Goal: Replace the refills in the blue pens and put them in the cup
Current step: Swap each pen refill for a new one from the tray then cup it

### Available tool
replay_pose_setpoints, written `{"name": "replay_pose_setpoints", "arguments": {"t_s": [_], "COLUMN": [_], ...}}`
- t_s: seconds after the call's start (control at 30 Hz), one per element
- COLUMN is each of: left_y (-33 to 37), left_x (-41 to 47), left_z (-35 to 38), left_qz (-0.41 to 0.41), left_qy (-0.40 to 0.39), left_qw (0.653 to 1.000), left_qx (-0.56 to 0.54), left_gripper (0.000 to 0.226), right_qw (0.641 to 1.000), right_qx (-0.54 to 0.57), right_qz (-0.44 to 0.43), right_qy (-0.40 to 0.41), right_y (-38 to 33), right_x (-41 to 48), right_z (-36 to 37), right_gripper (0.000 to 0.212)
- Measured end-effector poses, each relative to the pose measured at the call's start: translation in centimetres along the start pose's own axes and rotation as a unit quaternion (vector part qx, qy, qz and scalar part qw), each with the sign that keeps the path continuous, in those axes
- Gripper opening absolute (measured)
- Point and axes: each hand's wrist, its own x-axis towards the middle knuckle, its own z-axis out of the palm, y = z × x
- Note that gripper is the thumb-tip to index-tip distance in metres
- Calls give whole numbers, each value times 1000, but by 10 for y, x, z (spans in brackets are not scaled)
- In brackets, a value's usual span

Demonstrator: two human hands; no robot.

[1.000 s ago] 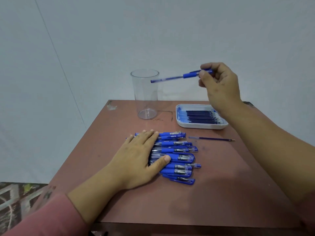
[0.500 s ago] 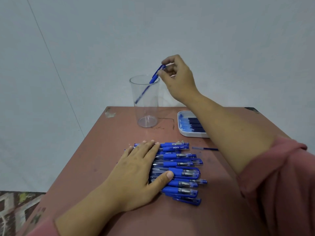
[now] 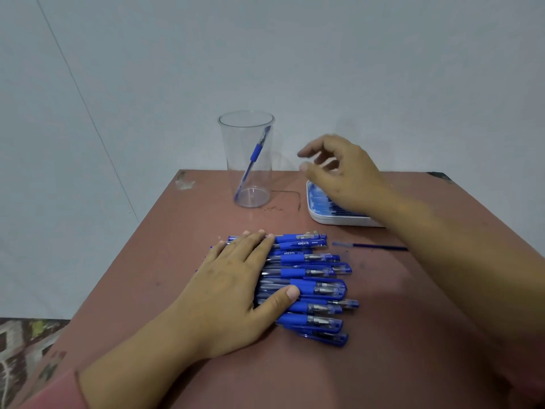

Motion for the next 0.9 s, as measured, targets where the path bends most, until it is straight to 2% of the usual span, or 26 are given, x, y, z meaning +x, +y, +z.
{"name": "replay_pose_setpoints", "arguments": {"t_s": [0.2, 0.47, 0.57, 0.7, 0.8, 0.9], "left_y": [1, 3, 3, 4, 6, 10], "left_x": [0, 0, 0, -1, 3, 21], "left_z": [1, -2, -3, -8, -18, -30], "left_qz": [3, -2, -2, -3, 19, 77], "left_qy": [8, 2, 3, 13, 48, 109], "left_qw": [1000, 1000, 1000, 998, 997, 991], "left_qx": [-13, -6, -15, -55, -58, -32], "left_gripper": [95, 95, 94, 93, 87, 71], "right_qw": [988, 972, 973, 987, 995, 996], "right_qx": [-71, -117, -122, -88, -39, 42], "right_qz": [11, -9, -11, 9, 32, 57], "right_qy": [-138, -202, -194, -136, -88, -54], "right_y": [11, 12, 9, 4, 1, -6], "right_x": [-65, -72, -72, -75, -78, -80], "right_z": [-17, -12, -8, -9, -18, -29], "right_gripper": [17, 27, 20, 8, 18, 16]}}
